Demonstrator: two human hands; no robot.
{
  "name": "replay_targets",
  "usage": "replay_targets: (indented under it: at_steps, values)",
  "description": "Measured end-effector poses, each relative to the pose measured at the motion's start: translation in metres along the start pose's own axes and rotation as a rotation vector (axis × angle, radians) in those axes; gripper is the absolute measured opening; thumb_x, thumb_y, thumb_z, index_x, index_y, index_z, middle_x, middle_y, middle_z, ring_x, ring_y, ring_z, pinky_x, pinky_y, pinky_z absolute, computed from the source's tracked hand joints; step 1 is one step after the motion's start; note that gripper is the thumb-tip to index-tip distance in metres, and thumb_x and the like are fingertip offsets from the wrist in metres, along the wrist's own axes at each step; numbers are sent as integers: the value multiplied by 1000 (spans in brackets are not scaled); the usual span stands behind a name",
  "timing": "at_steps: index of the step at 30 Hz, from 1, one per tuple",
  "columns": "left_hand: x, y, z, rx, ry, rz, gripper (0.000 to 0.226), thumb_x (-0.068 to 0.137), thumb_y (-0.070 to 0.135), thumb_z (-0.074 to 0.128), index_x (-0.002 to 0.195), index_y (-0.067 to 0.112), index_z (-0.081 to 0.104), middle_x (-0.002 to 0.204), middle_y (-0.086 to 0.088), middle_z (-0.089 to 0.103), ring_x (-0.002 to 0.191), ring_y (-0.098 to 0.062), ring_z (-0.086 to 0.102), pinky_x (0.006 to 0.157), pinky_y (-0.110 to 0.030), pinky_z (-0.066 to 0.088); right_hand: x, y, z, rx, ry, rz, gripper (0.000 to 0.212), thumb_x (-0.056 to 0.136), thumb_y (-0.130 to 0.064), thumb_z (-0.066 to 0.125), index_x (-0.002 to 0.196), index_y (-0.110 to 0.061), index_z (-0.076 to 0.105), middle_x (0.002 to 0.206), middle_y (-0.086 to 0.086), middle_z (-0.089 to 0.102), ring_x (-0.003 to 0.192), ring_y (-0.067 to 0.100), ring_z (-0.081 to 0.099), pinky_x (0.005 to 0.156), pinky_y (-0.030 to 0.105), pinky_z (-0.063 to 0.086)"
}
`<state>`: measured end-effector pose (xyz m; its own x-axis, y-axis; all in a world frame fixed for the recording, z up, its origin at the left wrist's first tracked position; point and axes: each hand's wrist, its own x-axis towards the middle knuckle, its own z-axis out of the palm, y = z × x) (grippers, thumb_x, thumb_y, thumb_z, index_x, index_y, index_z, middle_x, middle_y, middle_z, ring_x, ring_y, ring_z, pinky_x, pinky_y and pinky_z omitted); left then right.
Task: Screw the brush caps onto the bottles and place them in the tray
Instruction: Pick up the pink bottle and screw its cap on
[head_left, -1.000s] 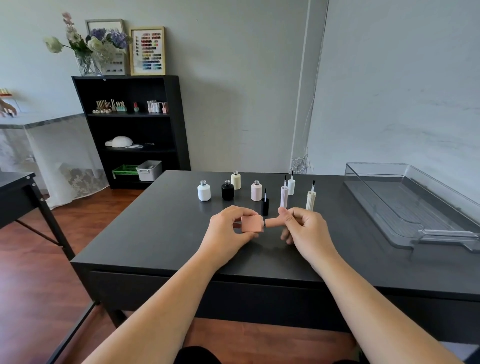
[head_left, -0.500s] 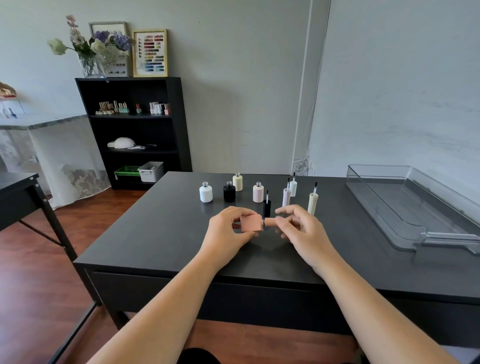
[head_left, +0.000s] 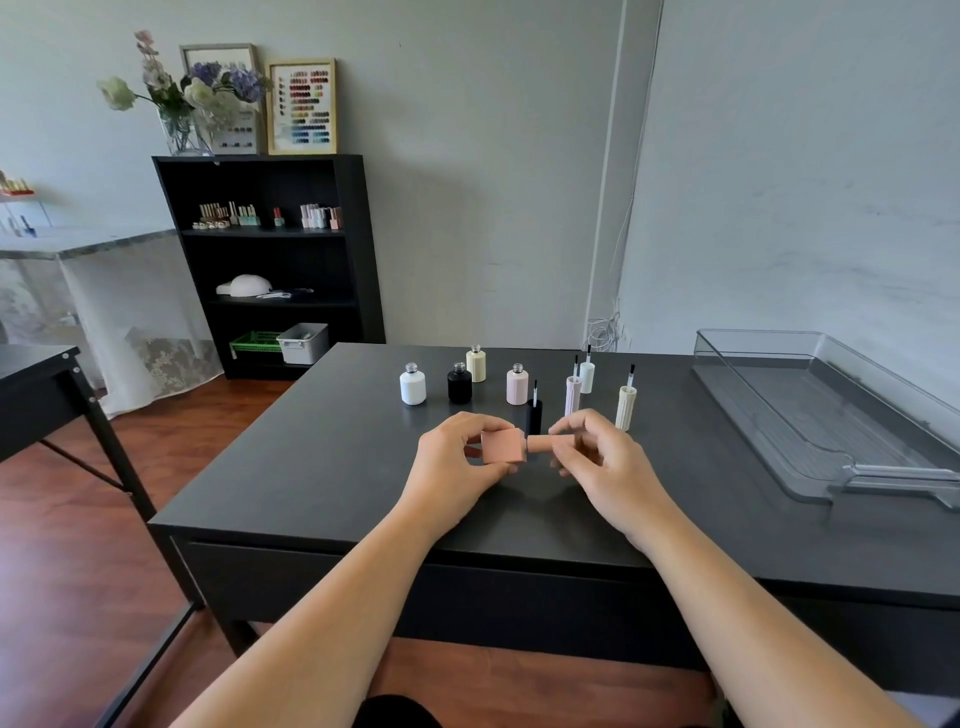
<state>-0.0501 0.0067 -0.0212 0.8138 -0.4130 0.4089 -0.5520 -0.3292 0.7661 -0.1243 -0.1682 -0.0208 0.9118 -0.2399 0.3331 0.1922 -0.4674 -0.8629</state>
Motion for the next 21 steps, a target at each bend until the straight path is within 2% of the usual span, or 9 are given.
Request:
replay_targets:
  at_steps: [5,7,10,12,14,16,18,20,21]
  values:
    - [0,1,1,-1,-16,23,38,68,13,79,100,30,67,99,15,63,92,-5,59,84,-21,51,3,-1,2,-75,91,91,38,93,-48,46,73,-25,68,47,-2,60,47,8,53,60,25,47]
    - [0,1,0,-8,-9,16,38,69,13,78,100,31,67,100,15,63,94,-4,59,83,-19,51,2,-3,3,-36,79,89,29,89,-51,48,82,-29,66,57,-2,66,54,8,57,63,23,47]
    - [0,0,0,-1,-2,11,37,69,14,78,100,32,67,100,16,63,95,-1,57,81,-15,49,0,-3,0,-17,29,14,5,90,-33,56,91,-33,61,75,-2,69,68,15,61,68,24,47]
    - [1,0,0,2,-2,12,37,69,14,78,100,32,67,99,17,62,94,0,57,80,-13,49,-1,-2,0,-64,28,1,14,93,-29,53,82,-28,63,65,0,67,56,9,56,62,23,46]
    - [0,0,0,3,-5,22,38,68,13,78,100,31,67,98,17,62,93,1,57,81,-12,49,1,-2,1,-105,60,51,34,95,-40,47,71,-22,65,49,-1,60,45,5,50,58,24,42]
    - [0,0,1,-2,-6,27,38,68,13,78,100,31,67,97,17,62,93,2,57,81,-10,48,2,-4,3,-106,87,92,44,94,-49,42,71,-23,70,45,-1,58,43,2,49,58,22,42]
    - [0,-1,1,-1,-3,21,38,68,13,79,100,31,67,98,17,62,94,1,57,81,-11,49,2,-4,3,-57,75,89,29,91,-49,48,86,-30,69,55,-3,64,51,0,54,62,19,43]
    - [1,-1,0,3,0,13,38,69,13,79,99,32,67,98,18,62,94,1,57,79,-10,49,1,-3,1,-29,28,52,8,88,-36,57,95,-34,60,72,-5,68,64,5,58,66,21,43]
    - [1,-1,0,8,1,12,38,69,14,79,99,33,66,99,18,61,94,1,57,79,-10,49,0,-2,0,-46,-2,21,9,88,-29,58,94,-35,58,77,-6,67,69,9,58,67,22,45]
